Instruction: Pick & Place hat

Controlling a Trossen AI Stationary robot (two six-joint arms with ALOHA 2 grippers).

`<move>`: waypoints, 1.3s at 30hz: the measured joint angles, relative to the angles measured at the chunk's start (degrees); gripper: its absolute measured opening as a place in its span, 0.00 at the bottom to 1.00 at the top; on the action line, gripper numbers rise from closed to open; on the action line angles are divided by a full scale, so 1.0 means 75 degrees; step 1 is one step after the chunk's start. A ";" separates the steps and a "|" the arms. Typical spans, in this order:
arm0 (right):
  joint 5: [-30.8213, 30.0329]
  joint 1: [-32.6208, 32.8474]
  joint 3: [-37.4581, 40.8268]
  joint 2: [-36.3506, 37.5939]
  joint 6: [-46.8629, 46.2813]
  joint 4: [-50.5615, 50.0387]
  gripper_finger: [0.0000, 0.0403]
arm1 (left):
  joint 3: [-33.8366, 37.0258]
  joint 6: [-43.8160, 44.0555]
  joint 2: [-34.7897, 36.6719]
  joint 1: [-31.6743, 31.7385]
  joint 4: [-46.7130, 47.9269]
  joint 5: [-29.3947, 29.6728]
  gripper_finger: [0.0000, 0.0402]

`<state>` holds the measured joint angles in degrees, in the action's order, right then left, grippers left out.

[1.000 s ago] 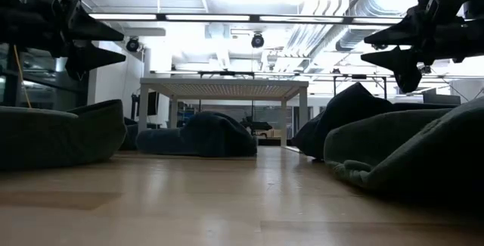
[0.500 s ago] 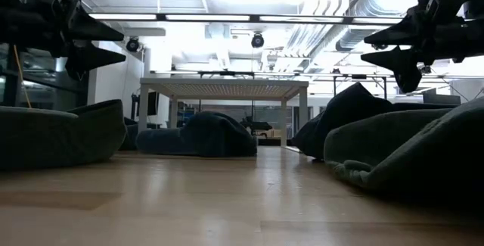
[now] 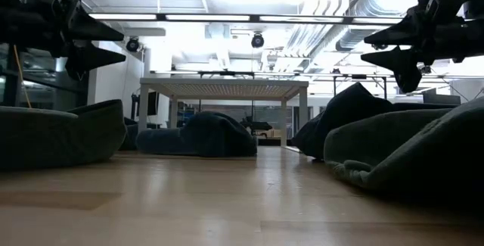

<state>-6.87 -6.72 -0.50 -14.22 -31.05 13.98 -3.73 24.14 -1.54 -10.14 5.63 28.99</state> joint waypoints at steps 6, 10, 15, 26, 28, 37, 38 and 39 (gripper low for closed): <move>0.0001 0.0000 0.0001 0.0000 0.0000 0.0000 0.42 | -0.0003 -0.0003 0.0002 -0.0002 0.0000 -0.0003 0.66; 0.0000 0.0001 0.0001 -0.0001 0.0000 0.0000 0.42 | -0.0001 0.0000 0.0000 0.0000 0.0002 0.0000 0.66; 0.0000 0.0002 0.0001 -0.0001 0.0000 0.0000 0.42 | -0.0003 0.0000 0.0002 0.0001 0.0000 -0.0003 0.66; 0.0000 0.0000 0.0001 0.0000 0.0000 0.0000 0.42 | 0.0000 -0.0003 0.0000 0.0000 0.0000 0.0000 0.66; 0.0000 0.0001 0.0001 0.0000 0.0000 0.0000 0.42 | 0.0000 0.0000 0.0002 -0.0002 0.0003 0.0000 0.66; -0.0002 0.0003 0.0001 -0.0002 -0.0858 0.0151 0.42 | 0.0000 0.0000 0.0002 -0.0002 0.0003 -0.0003 0.66; -0.0025 0.0003 0.0001 -0.0003 -0.0977 0.0152 0.42 | 0.0000 -0.0003 0.0002 -0.0002 0.0000 0.0000 0.66; -0.0075 0.0003 0.0001 -0.0003 -0.1051 0.0175 0.42 | 0.0000 -0.0001 0.0001 0.0001 0.0003 0.0000 0.66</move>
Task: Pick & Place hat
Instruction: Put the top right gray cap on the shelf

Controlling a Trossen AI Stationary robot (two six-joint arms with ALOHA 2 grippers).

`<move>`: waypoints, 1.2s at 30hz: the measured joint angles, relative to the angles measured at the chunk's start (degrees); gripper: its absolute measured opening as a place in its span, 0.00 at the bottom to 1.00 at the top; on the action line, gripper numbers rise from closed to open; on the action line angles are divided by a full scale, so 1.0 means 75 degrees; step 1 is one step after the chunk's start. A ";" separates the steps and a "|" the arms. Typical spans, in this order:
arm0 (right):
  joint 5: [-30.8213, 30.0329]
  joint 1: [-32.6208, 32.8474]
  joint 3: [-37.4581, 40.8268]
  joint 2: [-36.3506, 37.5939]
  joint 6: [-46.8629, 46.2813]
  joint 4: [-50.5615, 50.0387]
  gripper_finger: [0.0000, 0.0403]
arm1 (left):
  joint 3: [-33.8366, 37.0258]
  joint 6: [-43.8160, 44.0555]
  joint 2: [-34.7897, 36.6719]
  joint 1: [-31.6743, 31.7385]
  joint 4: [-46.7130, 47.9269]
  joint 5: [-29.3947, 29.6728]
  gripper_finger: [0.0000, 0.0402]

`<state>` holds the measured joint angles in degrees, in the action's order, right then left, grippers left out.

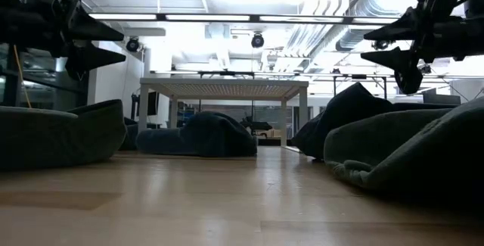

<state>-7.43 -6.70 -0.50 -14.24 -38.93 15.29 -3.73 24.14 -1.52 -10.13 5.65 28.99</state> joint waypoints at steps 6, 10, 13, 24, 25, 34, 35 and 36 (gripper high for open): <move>0.0359 0.0000 -0.0598 -0.0049 0.0656 -0.0596 0.42 | -0.0001 0.0000 0.0001 -0.0002 -0.0001 -0.0001 0.66; -0.0396 -0.0009 -0.1908 -0.0400 0.1513 -0.2465 0.42 | -0.0003 0.0001 0.0001 -0.0002 -0.0001 -0.0001 0.66; -0.1280 -0.0009 -0.3133 -0.0992 0.2170 -0.3950 0.42 | -0.0003 0.0001 0.0001 0.0000 -0.0002 -0.0003 0.66; -0.1927 -0.1599 -0.7468 -0.5276 0.1086 -0.8398 0.42 | 0.0000 0.0000 0.0001 0.0000 -0.0003 -0.0003 0.66; -0.1728 -0.1828 -0.7800 -0.5690 0.0881 -0.8635 0.42 | 0.0000 0.0000 0.0001 0.0000 0.0000 0.0000 0.66; -0.0329 -0.3337 -1.0034 -0.8717 0.0544 -0.9927 0.42 | -0.0001 -0.0002 0.0001 0.0000 0.0000 -0.0001 0.66; -0.0209 -0.3429 -1.0197 -0.8951 0.0703 -1.0008 0.42 | -0.0003 -0.0002 0.0001 -0.0001 0.0000 -0.0003 0.66; -0.0049 -0.3529 -1.0366 -0.9182 0.0894 -1.0107 0.42 | -0.0002 -0.0001 0.0001 -0.0001 -0.0001 -0.0002 0.66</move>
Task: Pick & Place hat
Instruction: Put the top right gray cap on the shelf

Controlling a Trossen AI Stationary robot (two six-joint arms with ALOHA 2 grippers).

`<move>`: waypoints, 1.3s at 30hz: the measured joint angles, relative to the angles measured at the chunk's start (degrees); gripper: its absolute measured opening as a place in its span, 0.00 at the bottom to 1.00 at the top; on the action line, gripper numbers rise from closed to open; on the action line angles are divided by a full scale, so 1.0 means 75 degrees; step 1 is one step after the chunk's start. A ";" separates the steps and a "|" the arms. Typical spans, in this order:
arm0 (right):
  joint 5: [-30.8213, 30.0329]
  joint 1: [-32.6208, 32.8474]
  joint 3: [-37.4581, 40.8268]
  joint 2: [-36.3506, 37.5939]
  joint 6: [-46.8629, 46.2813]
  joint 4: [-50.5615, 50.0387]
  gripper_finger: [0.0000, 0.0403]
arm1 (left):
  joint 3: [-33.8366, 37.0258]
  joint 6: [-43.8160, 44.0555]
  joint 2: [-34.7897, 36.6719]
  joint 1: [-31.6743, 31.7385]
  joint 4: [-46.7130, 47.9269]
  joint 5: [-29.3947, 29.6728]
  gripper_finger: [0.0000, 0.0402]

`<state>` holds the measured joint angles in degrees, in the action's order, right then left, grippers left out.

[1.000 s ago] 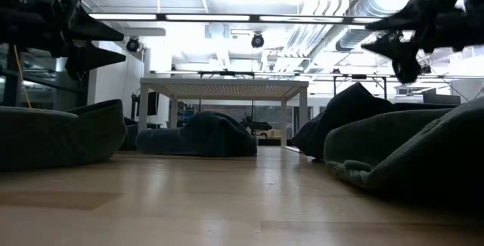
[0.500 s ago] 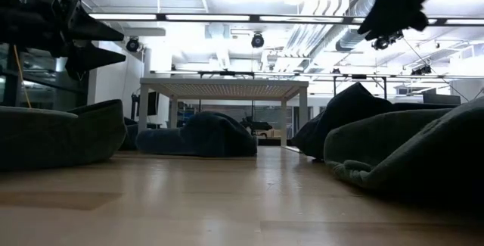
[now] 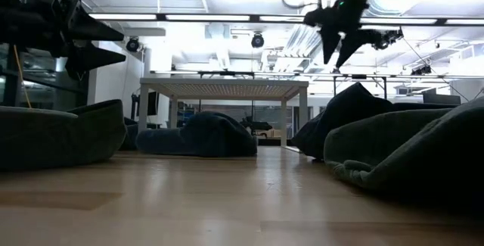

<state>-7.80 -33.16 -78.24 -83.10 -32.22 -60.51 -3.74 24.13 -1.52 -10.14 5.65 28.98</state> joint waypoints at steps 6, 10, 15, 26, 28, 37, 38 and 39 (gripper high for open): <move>0.0680 -0.0536 -0.0772 -0.1137 0.0583 -0.0914 0.42 | 0.0002 -0.0002 0.0000 -0.0002 -0.0002 0.0002 0.66; 0.0680 -0.0871 -0.0910 -0.1708 0.0187 -0.1342 0.42 | 0.0002 -0.0001 -0.0001 -0.0001 -0.0002 0.0000 0.66; 0.0658 -0.1112 -0.0677 -0.2209 0.0274 -0.1374 0.42 | 0.0000 -0.0002 -0.0003 0.0001 0.0001 -0.0001 0.66; 0.0491 -0.1300 0.0108 -0.2880 0.0415 -0.0948 0.42 | -0.0001 -0.0001 0.0000 0.0001 0.0000 0.0001 0.66; 0.0488 -0.1300 0.0310 -0.2883 0.0417 -0.0701 0.42 | 0.0001 -0.0001 0.0000 0.0001 -0.0001 0.0001 0.66; 0.0493 -0.1347 0.1142 -0.2889 0.0361 0.0058 0.42 | 0.0002 0.0001 0.0000 0.0000 0.0000 0.0000 0.66; 0.0488 -0.1347 0.1184 -0.2889 0.0361 0.0083 0.42 | 0.0002 0.0001 0.0000 0.0000 -0.0001 0.0001 0.66; 0.0486 -0.1347 0.1209 -0.2889 0.0361 0.0085 0.42 | 0.0000 0.0001 0.0000 0.0001 -0.0002 0.0002 0.66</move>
<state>-4.16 -43.27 -69.17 -104.77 -29.51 -59.88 -3.74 24.14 -1.52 -10.13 5.63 28.99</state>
